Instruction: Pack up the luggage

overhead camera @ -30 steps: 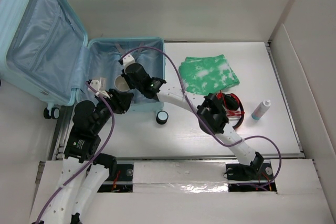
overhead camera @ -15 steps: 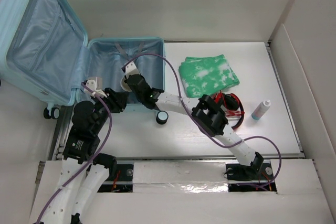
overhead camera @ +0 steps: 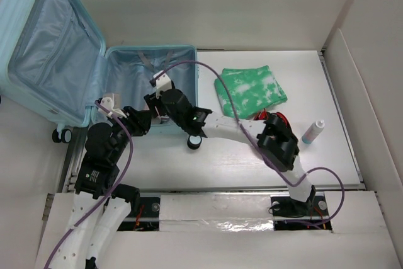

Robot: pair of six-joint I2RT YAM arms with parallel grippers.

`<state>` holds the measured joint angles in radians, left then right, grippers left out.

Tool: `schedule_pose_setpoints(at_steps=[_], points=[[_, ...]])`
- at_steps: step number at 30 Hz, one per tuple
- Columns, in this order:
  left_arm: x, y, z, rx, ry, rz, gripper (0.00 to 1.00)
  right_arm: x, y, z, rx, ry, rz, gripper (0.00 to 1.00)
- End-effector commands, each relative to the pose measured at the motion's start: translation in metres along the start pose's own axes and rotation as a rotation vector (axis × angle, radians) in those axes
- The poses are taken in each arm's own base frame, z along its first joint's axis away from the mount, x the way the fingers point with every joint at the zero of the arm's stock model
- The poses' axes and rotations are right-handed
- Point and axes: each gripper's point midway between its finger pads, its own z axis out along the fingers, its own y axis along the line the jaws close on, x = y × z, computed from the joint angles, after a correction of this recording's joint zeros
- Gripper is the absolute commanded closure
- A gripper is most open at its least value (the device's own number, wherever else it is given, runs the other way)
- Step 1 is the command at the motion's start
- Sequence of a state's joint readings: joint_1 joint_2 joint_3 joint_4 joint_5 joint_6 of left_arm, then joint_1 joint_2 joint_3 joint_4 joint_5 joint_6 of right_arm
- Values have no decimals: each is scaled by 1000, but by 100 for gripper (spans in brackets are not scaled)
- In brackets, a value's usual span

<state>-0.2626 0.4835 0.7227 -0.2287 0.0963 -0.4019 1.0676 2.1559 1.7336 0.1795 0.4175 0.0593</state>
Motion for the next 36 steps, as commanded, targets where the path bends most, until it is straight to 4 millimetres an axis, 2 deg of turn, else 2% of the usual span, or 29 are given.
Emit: schedule_pose_setpoints(at_steps=[1, 3, 4, 6, 7, 8, 9, 10, 11, 12, 13, 14, 15, 16, 18, 19, 21, 22, 26, 29, 36], points=[[-23, -13, -6, 37, -69, -3, 72, -107, -5, -44, -82, -199, 122, 29], [-23, -13, -6, 40, -73, -1, 71, -121, -16, -61, -79, -220, 141, 28], [-23, -14, -7, 42, -72, -1, 71, -129, -31, -80, -68, -232, 161, 32], [-23, -14, -7, 43, -75, -1, 71, -126, -56, -99, -20, -231, 185, 61], [-23, -14, -8, 44, -74, -1, 70, -142, -84, -123, 20, -263, 242, 90], [-23, -15, -8, 48, -75, -1, 70, -121, -107, -145, 69, -219, 297, 100], [-23, -14, -8, 48, -75, -1, 70, -92, -122, -140, 117, -167, 281, 100], [-23, -15, -9, 54, -76, 0, 70, -91, -140, -165, 149, -168, 357, 100], [-23, -16, -9, 56, -77, 1, 70, -75, -166, -175, 211, -144, 389, 100], [-23, -17, -9, 60, -78, 2, 70, -31, -181, -186, 270, -61, 394, 100], [-23, -17, -9, 64, -76, 3, 69, -6, -190, -199, 307, 4, 437, 93], [-23, -17, -9, 65, -75, 4, 69, 0, -203, -218, 339, 8, 467, 89], [-23, -18, -9, 66, -77, 4, 69, 35, -204, -229, 362, 80, 471, 86], [-23, -18, -8, 70, -73, 5, 69, 55, -208, -240, 394, 130, 508, 77], [-22, -18, -7, 72, -70, 5, 68, 74, -209, -258, 411, 161, 549, 69], [-22, -18, -7, 70, -71, 5, 68, 100, -210, -268, 443, 217, 581, 62], [-21, -17, -7, 64, -69, 5, 66, 117, -211, -278, 467, 242, 612, 56], [-21, -17, -7, 64, -69, 5, 66, 134, -212, -283, 489, 277, 616, 51], [-19, -17, -6, 67, -62, 5, 65, 152, -228, -289, 542, 322, 637, 44], [-19, -17, -5, 68, -60, 6, 65, 160, -236, -286, 539, 374, 634, 44], [-20, -16, -6, 65, -64, 9, 65, 179, -226, -278, 492, 480, 639, 45]])
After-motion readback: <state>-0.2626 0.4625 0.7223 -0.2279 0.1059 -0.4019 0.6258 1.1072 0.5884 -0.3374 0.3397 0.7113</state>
